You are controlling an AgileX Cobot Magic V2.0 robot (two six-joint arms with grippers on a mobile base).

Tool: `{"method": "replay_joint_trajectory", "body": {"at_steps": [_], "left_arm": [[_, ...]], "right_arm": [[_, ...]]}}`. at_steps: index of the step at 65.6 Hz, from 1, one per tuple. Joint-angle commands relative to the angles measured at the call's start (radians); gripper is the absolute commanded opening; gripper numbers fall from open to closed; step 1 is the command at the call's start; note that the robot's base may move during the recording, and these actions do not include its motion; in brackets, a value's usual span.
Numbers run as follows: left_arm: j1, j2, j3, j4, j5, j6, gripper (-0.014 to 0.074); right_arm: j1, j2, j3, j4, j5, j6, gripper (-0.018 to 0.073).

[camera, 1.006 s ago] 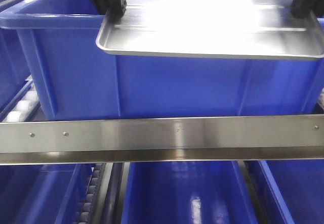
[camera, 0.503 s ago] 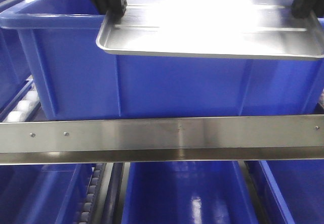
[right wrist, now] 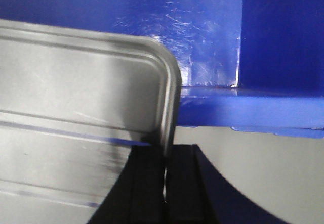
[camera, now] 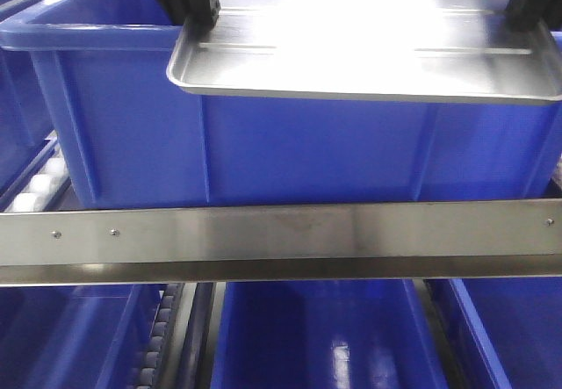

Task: Grab silver tray and place in blue box
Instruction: 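Lower the held tray into the blue bin with both grippers, then open both grippers to release the tray inside the bin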

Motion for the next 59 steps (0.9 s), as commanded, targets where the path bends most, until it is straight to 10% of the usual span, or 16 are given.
{"method": "replay_joint_trajectory", "body": {"at_steps": [1,30,59], "left_arm": [[-0.006,-0.048,-0.033,0.021,-0.038,0.009,-0.0105],[-0.006,-0.050,-0.095,-0.005,-0.026,0.011,-0.0105],[0.025,0.048,-0.372,0.162,-0.069,0.038,-0.0105]], "right_arm": [[-0.002,-0.029,-0.037,-0.024,-0.050,-0.018,0.0059],[-0.002,-0.029,-0.114,-0.024,0.002,-0.056,0.0059],[-0.002,0.039,-0.427,-0.087,-0.071,-0.110,0.0059]]}}
